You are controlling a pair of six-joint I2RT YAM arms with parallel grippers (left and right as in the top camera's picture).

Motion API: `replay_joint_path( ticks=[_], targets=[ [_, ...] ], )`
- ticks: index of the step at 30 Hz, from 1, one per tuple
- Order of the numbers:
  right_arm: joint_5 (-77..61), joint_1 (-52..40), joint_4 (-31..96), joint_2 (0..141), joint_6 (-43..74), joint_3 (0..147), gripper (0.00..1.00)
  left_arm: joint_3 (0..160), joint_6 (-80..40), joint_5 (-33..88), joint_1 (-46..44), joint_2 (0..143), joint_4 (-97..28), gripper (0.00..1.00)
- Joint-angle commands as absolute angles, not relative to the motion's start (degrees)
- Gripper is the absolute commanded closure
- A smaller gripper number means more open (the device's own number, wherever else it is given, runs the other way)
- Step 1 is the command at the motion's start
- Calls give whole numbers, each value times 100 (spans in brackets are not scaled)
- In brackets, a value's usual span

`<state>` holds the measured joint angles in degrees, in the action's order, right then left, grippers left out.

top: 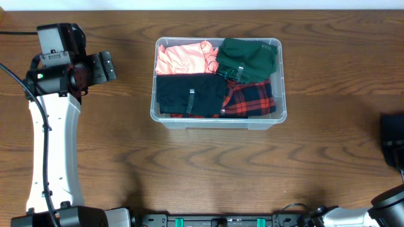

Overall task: Pack container
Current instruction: 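Move the right gripper to the remaining black garment and grasp it, then carry the black garment over the bin's front right corner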

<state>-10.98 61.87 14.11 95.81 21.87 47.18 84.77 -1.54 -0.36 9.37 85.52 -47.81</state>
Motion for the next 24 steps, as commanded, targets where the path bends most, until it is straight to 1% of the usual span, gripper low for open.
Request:
replay_joint_path(
  ticks=[1, 5, 10, 14, 20, 24],
  targets=[
    [-1605, 5944, 1584, 9697, 2069, 4849, 99, 8462, -204, -60, 958, 8600, -4797, 2],
    [-2617, 5489, 1625, 9465, 2071, 5105, 99, 8462, -204, -60, 958, 8600, -4797, 2],
    [-3507, 4831, 1914, 9105, 2003, 5568, 99, 8462, -204, -60, 958, 8600, -4797, 2],
    [-3817, 4204, 2582, 8890, 1728, 6187, 99, 8462, -204, -60, 958, 8600, -4797, 2],
    [-4263, 3245, 3743, 8659, 1020, 7286, 99, 8462, -204, -60, 958, 8600, -4797, 2],
    [-4296, 2589, 4335, 8482, 580, 7913, 99, 8462, -204, -60, 958, 8600, -4797, 2]
  ],
)
